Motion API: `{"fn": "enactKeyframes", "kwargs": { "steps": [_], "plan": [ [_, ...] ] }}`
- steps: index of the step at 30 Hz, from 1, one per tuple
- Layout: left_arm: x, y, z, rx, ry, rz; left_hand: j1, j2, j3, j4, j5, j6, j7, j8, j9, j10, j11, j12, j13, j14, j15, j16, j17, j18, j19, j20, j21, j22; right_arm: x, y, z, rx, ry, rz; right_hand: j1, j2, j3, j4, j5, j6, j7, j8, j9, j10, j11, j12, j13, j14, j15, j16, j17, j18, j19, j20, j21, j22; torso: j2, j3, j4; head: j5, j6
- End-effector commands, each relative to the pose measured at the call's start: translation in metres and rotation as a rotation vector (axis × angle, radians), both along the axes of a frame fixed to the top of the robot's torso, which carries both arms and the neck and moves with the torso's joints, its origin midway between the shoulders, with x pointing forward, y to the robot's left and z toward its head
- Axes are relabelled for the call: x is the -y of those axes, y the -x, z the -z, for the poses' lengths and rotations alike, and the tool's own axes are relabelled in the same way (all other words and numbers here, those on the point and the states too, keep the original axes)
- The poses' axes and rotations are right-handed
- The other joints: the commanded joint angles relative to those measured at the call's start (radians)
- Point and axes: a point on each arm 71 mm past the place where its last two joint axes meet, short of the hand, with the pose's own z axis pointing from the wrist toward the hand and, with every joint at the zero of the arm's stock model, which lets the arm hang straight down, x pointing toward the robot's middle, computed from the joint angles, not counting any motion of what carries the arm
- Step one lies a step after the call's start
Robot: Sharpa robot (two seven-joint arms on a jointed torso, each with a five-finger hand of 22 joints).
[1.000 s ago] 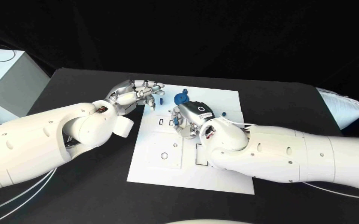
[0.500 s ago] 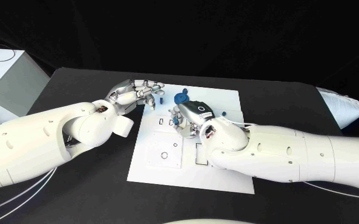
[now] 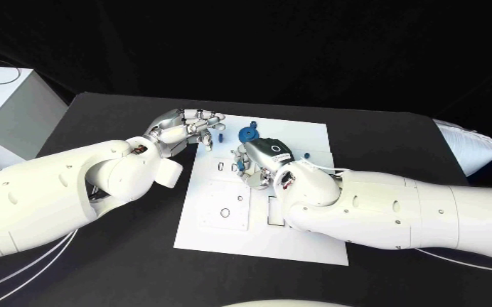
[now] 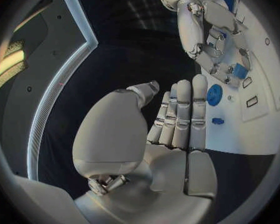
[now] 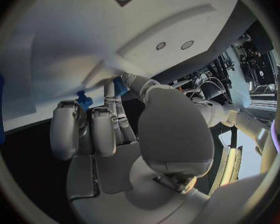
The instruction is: Assemble the parts on the task board
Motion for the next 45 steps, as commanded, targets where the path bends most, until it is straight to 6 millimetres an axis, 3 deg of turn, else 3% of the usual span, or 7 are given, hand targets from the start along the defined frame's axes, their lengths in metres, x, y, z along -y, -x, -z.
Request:
{"fn": "enactKeyframes", "kwargs": {
  "steps": [1,45],
  "plan": [
    [0.002,0.001,-0.001,0.004,0.009,0.019,-0.004,0.004,0.002,-0.003,0.003,-0.006,0.008,0.004,0.001,-0.009,0.001,0.003,0.001,-0.004,-0.003,0.006,-0.002,0.017,-0.01,0.0,0.003,0.001,0.0,0.001,0.001,-0.004,0.023,-0.013,-0.003,-0.007,-0.009,0.0,-0.007,-0.007,0.0,-0.006,-0.002,0.001,0.007,-0.003,-0.001,0.047,0.006,-0.007,0.058,0.005,0.014,0.006,-0.004,0.089,0.0,0.0,0.0001,0.0,0.0],
    [0.0,0.001,0.0,0.003,0.006,0.011,-0.004,0.004,0.002,-0.003,0.003,-0.006,0.008,0.004,0.001,-0.009,0.001,0.003,0.001,-0.004,-0.003,0.006,-0.002,0.017,-0.01,0.0,0.003,0.001,0.01,0.006,0.004,-0.022,0.021,0.01,-0.007,-0.005,-0.026,0.01,-0.009,-0.01,0.0,-0.012,-0.005,0.004,0.007,0.004,0.001,0.045,0.005,-0.013,0.051,0.008,0.011,0.006,-0.016,0.083,0.0,0.0007,0.0004,-0.001,0.0]
  ]
}}
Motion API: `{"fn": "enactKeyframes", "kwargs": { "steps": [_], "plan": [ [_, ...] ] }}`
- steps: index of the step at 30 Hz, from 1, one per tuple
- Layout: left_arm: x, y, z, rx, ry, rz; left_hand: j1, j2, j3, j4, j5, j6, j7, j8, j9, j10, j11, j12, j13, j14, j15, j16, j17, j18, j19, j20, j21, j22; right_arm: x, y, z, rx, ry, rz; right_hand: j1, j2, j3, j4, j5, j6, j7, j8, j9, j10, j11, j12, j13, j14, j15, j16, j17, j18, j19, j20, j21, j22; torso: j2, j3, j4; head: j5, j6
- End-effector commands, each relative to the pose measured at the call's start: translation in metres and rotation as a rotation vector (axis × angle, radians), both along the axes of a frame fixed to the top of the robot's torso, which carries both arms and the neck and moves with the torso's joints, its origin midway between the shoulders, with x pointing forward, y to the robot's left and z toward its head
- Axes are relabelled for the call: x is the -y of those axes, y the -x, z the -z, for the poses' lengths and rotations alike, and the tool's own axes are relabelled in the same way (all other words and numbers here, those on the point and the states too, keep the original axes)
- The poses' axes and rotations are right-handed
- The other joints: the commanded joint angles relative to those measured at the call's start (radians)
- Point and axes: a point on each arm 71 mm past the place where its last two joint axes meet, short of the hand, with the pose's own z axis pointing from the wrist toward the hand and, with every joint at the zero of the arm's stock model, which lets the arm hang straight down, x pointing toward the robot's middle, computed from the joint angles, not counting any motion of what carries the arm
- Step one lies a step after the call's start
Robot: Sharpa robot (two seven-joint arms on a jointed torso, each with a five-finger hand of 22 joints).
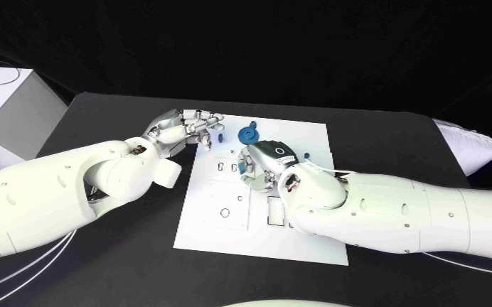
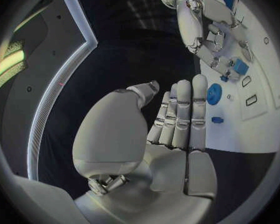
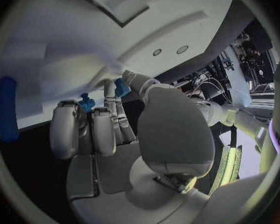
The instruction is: Assemble the parts on the task board
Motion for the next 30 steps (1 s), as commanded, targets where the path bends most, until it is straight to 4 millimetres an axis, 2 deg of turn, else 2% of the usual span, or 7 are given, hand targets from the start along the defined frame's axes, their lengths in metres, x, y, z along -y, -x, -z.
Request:
{"fn": "enactKeyframes", "kwargs": {
  "steps": [1,22,30],
  "plan": [
    [0.0016,0.0006,-0.0007,0.004,0.008,0.014,-0.004,0.004,0.002,-0.003,0.003,-0.006,0.008,0.004,0.002,-0.009,0.001,0.003,0.002,-0.004,-0.003,0.006,-0.002,0.016,-0.01,0.0,0.003,0.001,0.0018,0.0002,0.0027,-0.004,0.013,0.009,-0.007,-0.005,-0.006,0.0,-0.005,-0.01,0.0,-0.004,-0.002,0.001,0.004,0.004,-0.002,0.045,0.005,-0.005,0.051,0.008,0.011,0.006,-0.005,0.082,0.0,-0.0003,0.0008,0.0,0.0],
    [0.001,0.0007,-0.0003,0.004,0.007,0.013,-0.006,0.005,0.006,-0.006,0.003,-0.01,0.009,0.009,0.003,-0.019,0.002,0.014,0.004,-0.006,-0.002,0.006,-0.003,0.017,-0.012,0.001,0.007,0.0,0.0047,0.0056,0.0042,-0.02,0.017,0.003,-0.005,-0.002,-0.008,0.004,-0.004,-0.005,-0.001,-0.003,-0.002,0.003,0.003,0.007,-0.001,0.045,0.005,-0.007,0.049,0.008,0.011,0.006,-0.005,0.083,-0.001,-0.001,0.0004,0.0,-0.001],
    [0.0008,0.0007,-0.0001,0.004,0.007,0.012,-0.006,0.005,0.006,-0.006,0.003,-0.01,0.009,0.009,0.003,-0.019,0.002,0.014,0.004,-0.006,-0.002,0.006,-0.003,0.017,-0.012,0.001,0.007,0.0,0.007,0.0051,0.005,-0.023,0.02,0.014,-0.005,0.0,-0.009,0.005,-0.004,-0.001,-0.001,-0.002,-0.001,0.004,0.002,0.008,-0.001,0.045,0.005,-0.008,0.048,0.008,0.011,0.006,-0.005,0.083,-0.001,-0.0001,0.0003,-0.001,0.0]
  ]
}}
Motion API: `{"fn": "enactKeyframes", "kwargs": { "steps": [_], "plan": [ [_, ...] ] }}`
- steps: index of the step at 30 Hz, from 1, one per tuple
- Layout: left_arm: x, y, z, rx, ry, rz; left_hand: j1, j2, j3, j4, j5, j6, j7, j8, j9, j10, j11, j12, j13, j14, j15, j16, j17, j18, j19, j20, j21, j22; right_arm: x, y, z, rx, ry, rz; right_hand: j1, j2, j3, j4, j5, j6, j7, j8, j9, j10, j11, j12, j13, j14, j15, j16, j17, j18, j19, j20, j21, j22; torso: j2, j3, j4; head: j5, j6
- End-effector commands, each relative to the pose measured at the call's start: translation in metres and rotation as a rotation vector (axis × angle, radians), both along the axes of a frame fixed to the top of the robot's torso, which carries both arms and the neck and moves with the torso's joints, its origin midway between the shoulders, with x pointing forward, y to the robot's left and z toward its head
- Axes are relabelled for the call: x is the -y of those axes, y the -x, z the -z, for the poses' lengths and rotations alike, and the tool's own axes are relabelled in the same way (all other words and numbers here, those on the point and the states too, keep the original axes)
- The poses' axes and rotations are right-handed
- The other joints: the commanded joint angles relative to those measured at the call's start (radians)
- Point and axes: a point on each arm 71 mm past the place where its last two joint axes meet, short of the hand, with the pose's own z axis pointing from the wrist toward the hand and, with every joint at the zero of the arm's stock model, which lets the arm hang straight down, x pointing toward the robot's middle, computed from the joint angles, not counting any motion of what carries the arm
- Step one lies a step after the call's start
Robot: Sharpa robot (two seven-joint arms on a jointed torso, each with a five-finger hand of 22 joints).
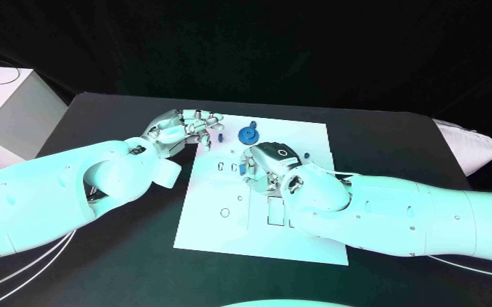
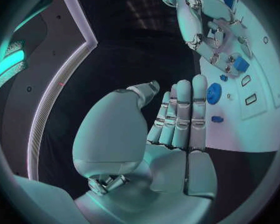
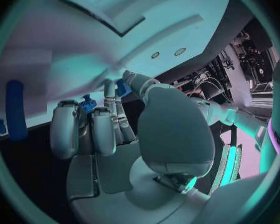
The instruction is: Assemble the parts on the task board
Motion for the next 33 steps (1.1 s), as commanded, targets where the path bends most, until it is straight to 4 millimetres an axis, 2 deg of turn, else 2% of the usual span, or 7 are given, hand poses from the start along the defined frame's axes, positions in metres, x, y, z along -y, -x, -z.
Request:
{"fn": "enactKeyframes", "kwargs": {
  "steps": [1,12,18,21,25,30,33],
  "plan": [
    [0.002,0.001,-0.001,0.005,0.008,0.014,-0.006,0.005,0.002,-0.002,0.003,-0.006,0.012,0.003,0.001,-0.004,0.001,0.002,0.001,-0.006,-0.002,0.006,-0.001,0.016,-0.005,0.001,0.007,0.0,0.002,0.001,0.004,-0.013,0.024,0.008,-0.005,0.0,-0.007,0.002,-0.004,0.006,-0.001,-0.002,0.0,0.004,0.002,0.004,-0.002,0.045,0.005,-0.004,0.048,0.008,0.011,0.006,-0.005,0.083,0.0,0.0005,-0.0001,0.0,0.001],
    [0.001,0.0,0.0,0.003,-0.008,0.014,-0.007,0.005,0.003,-0.003,0.003,-0.007,0.013,0.004,0.001,-0.006,0.002,0.005,0.002,-0.006,-0.002,0.006,-0.001,0.016,-0.005,0.001,0.007,0.0,0.005,0.002,0.003,0.0,0.003,0.019,-0.005,-0.003,-0.013,0.006,-0.004,-0.002,0.002,-0.009,-0.003,0.002,0.004,0.005,-0.002,0.045,0.006,-0.003,0.049,0.009,0.01,0.006,-0.011,0.08,-0.001,0.0005,-0.0003,-0.001,0.002],
    [-0.002,-0.002,0.004,-0.009,-0.067,0.01,-0.018,0.0,-0.018,-0.01,0.003,0.011,0.006,0.035,0.014,0.044,-0.012,0.096,0.047,0.002,-0.01,0.016,0.002,0.017,-0.007,-0.003,0.013,-0.002,0.01,0.004,-0.003,0.002,-0.027,0.023,0.007,-0.003,-0.06,0.023,-0.005,-0.041,0.014,-0.033,-0.013,-0.022,0.016,0.002,-0.007,0.038,0.015,-0.016,0.034,0.011,0.005,0.014,-0.029,0.071,-0.005,0.0017,-0.003,-0.001,0.008],
    [-0.003,-0.003,0.007,-0.02,-0.105,0.013,-0.029,0.009,-0.059,-0.012,0.002,-0.007,-0.008,0.102,0.045,-0.014,-0.021,0.303,0.181,0.01,-0.019,0.049,0.023,0.016,-0.002,-0.012,0.022,-0.005,0.013,0.005,-0.007,-0.008,-0.046,0.026,0.009,-0.001,-0.067,0.026,-0.004,-0.044,0.015,-0.034,-0.013,-0.023,0.016,0.003,-0.008,0.037,0.016,-0.018,0.032,0.012,0.004,0.015,-0.032,0.069,-0.008,0.0032,-0.0052,-0.003,0.01],
    [-0.006,-0.006,0.012,-0.043,-0.171,0.016,-0.056,0.011,-0.078,0.032,0.0,-0.041,-0.016,0.21,0.096,-0.096,-0.032,0.56,0.336,0.112,-0.028,0.189,0.203,0.006,0.047,-0.021,0.084,0.061,0.019,0.002,-0.015,-0.062,-0.094,0.035,0.048,0.009,-0.062,0.016,0.012,-0.032,0.015,-0.026,-0.01,-0.021,0.015,0.008,-0.01,0.036,0.015,-0.02,0.029,0.012,0.004,0.015,-0.032,0.07,-0.014,0.0059,-0.0083,-0.004,0.009],
    [-0.007,-0.006,0.017,-0.066,-0.255,0.039,-0.052,0.014,-0.064,0.051,0.004,-0.023,-0.041,0.284,0.132,-0.058,-0.057,0.699,0.4,0.304,-0.049,0.387,0.508,-0.017,0.137,-0.038,0.172,0.192,0.028,-0.005,-0.028,-0.148,-0.191,0.032,0.097,0.02,-0.024,-0.008,0.079,-0.01,0.014,-0.009,-0.003,-0.002,0.01,0.027,-0.009,0.033,0.011,-0.027,0.021,0.015,0.001,0.012,-0.044,0.064,-0.023,0.0092,-0.012,0.001,0.011],
    [-0.006,-0.004,0.02,-0.089,-0.319,0.067,-0.06,0.012,-0.063,0.064,0.003,-0.017,-0.051,0.31,0.152,-0.017,-0.066,0.776,0.474,0.347,-0.057,0.434,0.59,-0.025,0.167,-0.046,0.199,0.233,0.036,-0.012,-0.035,-0.214,-0.276,0.033,0.099,0.026,-0.013,-0.01,0.088,0.0,0.011,0.001,0.0,0.007,0.007,0.04,-0.004,0.03,0.008,-0.032,0.015,0.016,-0.002,0.01,-0.053,0.06,-0.03,0.0106,-0.0132,0.005,0.009]
  ]
}}
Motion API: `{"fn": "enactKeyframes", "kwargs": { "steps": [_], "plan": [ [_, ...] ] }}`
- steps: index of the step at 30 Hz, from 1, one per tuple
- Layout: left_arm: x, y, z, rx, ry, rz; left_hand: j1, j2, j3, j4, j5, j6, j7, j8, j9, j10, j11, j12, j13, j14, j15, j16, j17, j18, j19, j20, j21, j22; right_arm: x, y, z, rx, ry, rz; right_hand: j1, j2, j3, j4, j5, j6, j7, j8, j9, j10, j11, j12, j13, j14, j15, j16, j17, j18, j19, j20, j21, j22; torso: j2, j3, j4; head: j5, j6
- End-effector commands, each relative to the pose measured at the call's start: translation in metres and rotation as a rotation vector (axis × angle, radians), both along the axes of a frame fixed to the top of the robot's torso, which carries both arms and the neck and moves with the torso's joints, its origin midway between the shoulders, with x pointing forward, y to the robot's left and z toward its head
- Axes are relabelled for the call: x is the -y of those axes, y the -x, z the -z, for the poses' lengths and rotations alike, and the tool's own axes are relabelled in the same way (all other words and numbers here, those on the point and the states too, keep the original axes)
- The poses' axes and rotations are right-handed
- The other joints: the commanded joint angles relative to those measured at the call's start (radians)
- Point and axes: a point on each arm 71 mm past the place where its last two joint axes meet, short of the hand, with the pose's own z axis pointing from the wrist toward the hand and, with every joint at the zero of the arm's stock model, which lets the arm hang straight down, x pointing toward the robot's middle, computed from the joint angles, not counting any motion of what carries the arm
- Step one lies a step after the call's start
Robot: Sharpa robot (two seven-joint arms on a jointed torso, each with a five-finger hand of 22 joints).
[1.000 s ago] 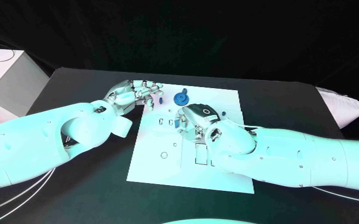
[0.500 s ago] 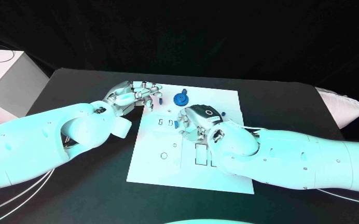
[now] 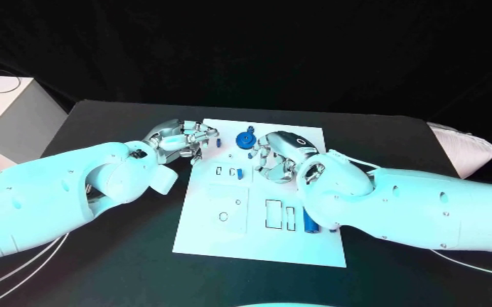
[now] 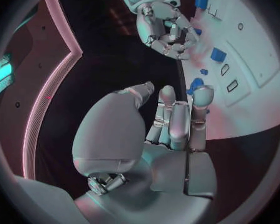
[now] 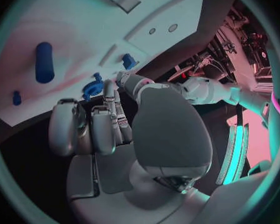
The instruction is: Assemble the parts on the task board
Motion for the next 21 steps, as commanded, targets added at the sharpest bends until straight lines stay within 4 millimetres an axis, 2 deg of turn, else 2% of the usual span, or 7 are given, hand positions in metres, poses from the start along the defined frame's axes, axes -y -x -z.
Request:
{"fn": "enactKeyframes", "kwargs": {
  "steps": [1,5,7,13,16,21],
  "plan": [
    [0.003,0.003,0.007,-0.052,-0.155,0.063,-0.02,0.001,-0.001,0.019,0.002,0.0,-0.014,0.026,0.02,0.074,-0.005,0.097,0.117,0.041,-0.007,0.042,0.077,-0.019,0.032,-0.007,0.028,0.043,0.004,-0.005,-0.004,-0.15,-0.181,-0.035,0.002,0.004,0.009,-0.001,0.004,0.018,-0.006,0.019,0.007,0.012,-0.006,0.023,0.012,0.029,-0.003,-0.007,0.012,0.017,-0.003,0.0,-0.01,0.059,-0.014,0.0043,-0.0035,0.007,-0.002],
    [0.004,0.002,0.01,-0.084,-0.275,0.099,-0.041,-0.001,-0.002,0.046,0.003,0.001,-0.025,0.061,0.052,0.129,-0.013,0.172,0.212,0.067,-0.015,0.067,0.127,-0.025,0.058,-0.015,0.05,0.079,0.016,-0.018,-0.014,-0.184,-0.274,-0.027,-0.007,0.007,0.011,-0.001,0.007,0.021,-0.01,0.035,0.016,0.012,-0.011,0.055,0.031,0.029,-0.007,-0.008,0.011,0.016,-0.003,-0.004,-0.008,0.061,-0.024,0.008,-0.0051,0.011,-0.006],
    [0.005,0.001,0.011,-0.1,-0.344,0.115,-0.041,-0.001,0.001,0.052,0.003,0.005,-0.032,0.078,0.068,0.159,-0.019,0.202,0.257,0.078,-0.021,0.076,0.147,-0.03,0.075,-0.019,0.064,0.104,0.023,-0.026,-0.018,-0.192,-0.31,-0.014,-0.002,0.007,0.014,-0.01,0.004,0.017,-0.013,0.047,0.022,0.01,-0.014,0.086,0.051,0.028,-0.01,-0.009,0.009,0.016,-0.001,-0.007,-0.006,0.064,-0.031,0.01,-0.0056,0.015,-0.013],
    [0.015,-0.005,0.002,-0.128,-0.539,0.169,-0.068,-0.006,-0.005,0.078,0.002,-0.003,-0.034,0.093,0.089,0.16,-0.022,0.211,0.262,0.08,-0.024,0.077,0.149,-0.031,0.083,-0.024,0.07,0.11,0.047,-0.049,-0.031,-0.198,-0.381,0.037,-0.01,0.003,0.013,-0.013,-0.002,0.008,-0.014,0.063,0.031,-0.001,-0.016,0.136,0.085,0.023,-0.011,-0.021,-0.004,0.017,-0.004,-0.009,-0.016,0.06,-0.045,0.0145,-0.0085,0.024,-0.033],
    [0.02,-0.01,-0.005,-0.118,-0.617,0.187,-0.147,-0.001,-0.03,0.084,0.001,-0.014,-0.031,0.097,0.105,0.149,-0.018,0.206,0.251,0.077,-0.021,0.073,0.142,-0.032,0.082,-0.023,0.069,0.108,0.056,-0.059,-0.037,-0.189,-0.393,0.057,-0.025,-0.002,0.006,-0.005,0.002,-0.003,-0.012,0.063,0.031,-0.012,-0.014,0.15,0.095,0.018,-0.01,-0.032,-0.016,0.021,-0.012,-0.009,-0.038,0.049,-0.051,0.0176,-0.0105,0.029,-0.04],
    [0.034,-0.02,-0.015,-0.074,-0.738,0.214,-0.213,0.008,-0.056,0.085,0.002,-0.011,-0.034,0.107,0.124,0.148,-0.02,0.208,0.251,0.078,-0.022,0.072,0.143,-0.031,0.082,-0.024,0.068,0.106,0.073,-0.074,-0.044,-0.171,-0.41,0.097,-0.058,-0.013,-0.021,0.017,0.021,-0.033,-0.005,0.055,0.027,-0.036,-0.006,0.174,0.112,0.003,-0.003,-0.058,-0.046,0.029,-0.029,-0.003,-0.088,0.022,-0.062,0.0239,-0.0104,0.036,-0.054]
  ]
}}
